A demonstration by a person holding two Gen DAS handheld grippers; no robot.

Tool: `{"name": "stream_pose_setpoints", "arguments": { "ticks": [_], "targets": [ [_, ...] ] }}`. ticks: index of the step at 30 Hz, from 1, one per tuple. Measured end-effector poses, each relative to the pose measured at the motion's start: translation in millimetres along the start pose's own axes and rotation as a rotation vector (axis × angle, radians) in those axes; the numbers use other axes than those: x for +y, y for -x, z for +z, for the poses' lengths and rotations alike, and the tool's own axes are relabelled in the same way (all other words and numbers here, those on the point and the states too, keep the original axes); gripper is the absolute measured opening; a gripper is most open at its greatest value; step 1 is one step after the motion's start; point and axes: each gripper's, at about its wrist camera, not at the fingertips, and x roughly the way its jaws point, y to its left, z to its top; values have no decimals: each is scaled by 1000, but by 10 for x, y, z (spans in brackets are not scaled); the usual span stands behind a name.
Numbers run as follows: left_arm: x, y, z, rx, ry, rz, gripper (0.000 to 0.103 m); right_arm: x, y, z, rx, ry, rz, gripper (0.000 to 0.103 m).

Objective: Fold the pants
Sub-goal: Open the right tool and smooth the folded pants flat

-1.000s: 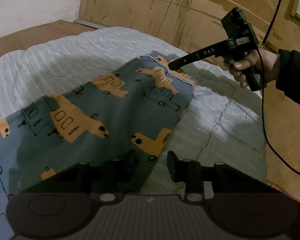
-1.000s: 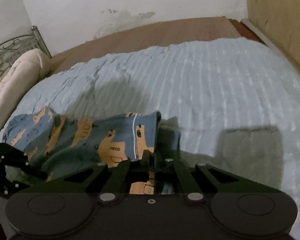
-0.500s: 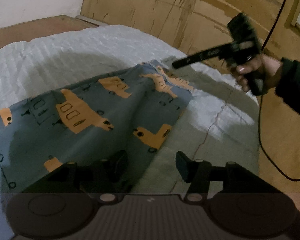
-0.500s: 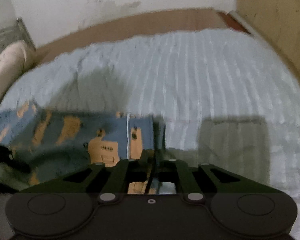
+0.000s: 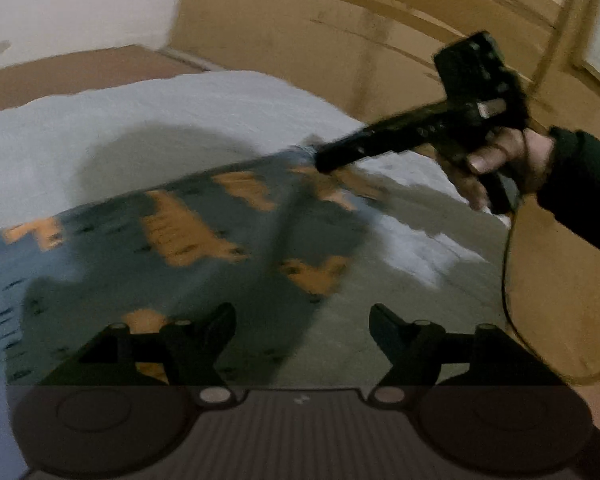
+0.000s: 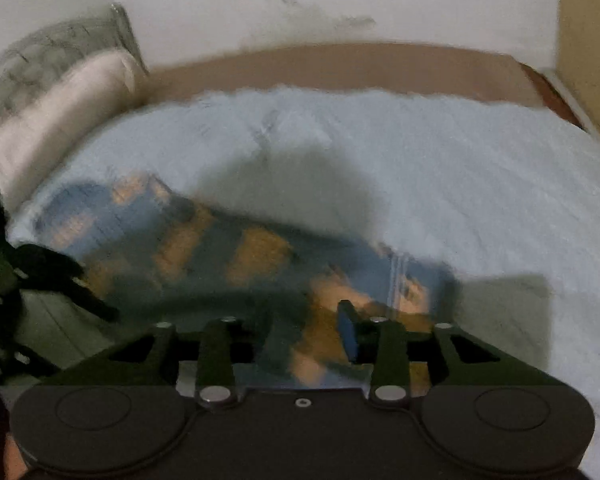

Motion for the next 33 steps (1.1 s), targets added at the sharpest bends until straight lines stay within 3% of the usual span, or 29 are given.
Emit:
{"name": "stream_pose_setpoints", "arguments": {
  "ticks": [2,4,6,10,12,18,25,27,29,33],
  "targets": [
    [109,59,-39,11,25,50,78,70,-197,110,3,-27,77,48],
    [181,152,-86,9,32,81,78,130,-471,155,75,-12,112,54],
    [232,260,-132,-8,38,83,82,190,-658,126,159,56,14,50],
    [387,372,-164,-31,80,109,84,353,-567,272,31,158,87,55],
    [444,399,-177,-35,96,111,84,468,-647,389,23,231,86,55],
    [469,415,-214,-27,72,106,84,735,-1103,674,105,418,126,42],
    [499,372,-231,-24,71,101,85,786,-1465,699,217,451,139,40],
    [497,373,-232,-26,72,102,85,778,-1491,685,228,455,146,33],
    [499,370,-238,-28,75,99,86,787,-1485,682,232,467,146,10],
    [501,361,-254,-29,73,100,86,789,-1394,681,221,475,143,3]
  ]
}}
